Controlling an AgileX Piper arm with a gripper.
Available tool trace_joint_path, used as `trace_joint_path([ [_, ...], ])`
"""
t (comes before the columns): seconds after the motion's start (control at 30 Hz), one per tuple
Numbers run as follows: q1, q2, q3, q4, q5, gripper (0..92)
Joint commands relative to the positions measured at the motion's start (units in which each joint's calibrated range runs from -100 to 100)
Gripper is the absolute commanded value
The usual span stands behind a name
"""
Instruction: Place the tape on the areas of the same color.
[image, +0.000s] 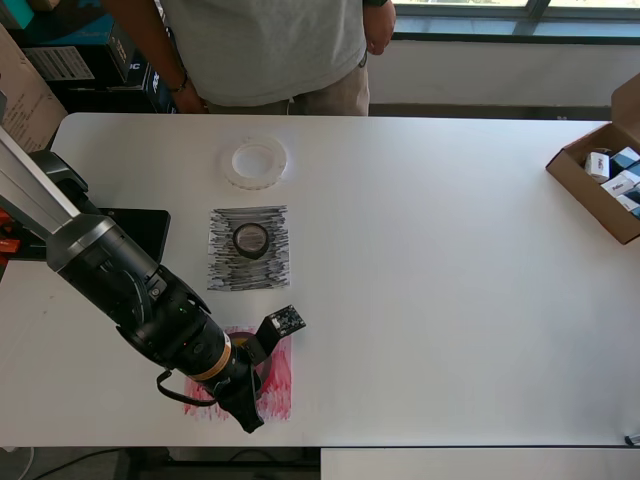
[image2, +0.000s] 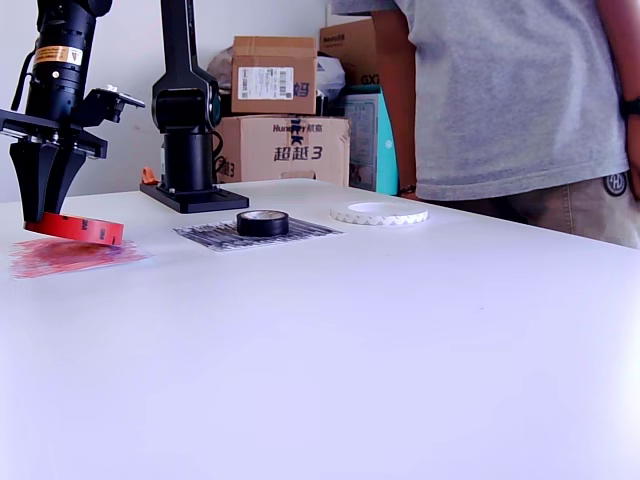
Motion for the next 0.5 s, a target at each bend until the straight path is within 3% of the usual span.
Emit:
trace_joint_path([
  [0.0,0.13,-0.06,1.58,-2.03,-0.16,0.0],
  [0.17,0.13,-0.06,6.03,-9.24,-0.24,0.0],
  [0.47,0.13,0.03,6.39,-9.83,-0.32,0.0],
])
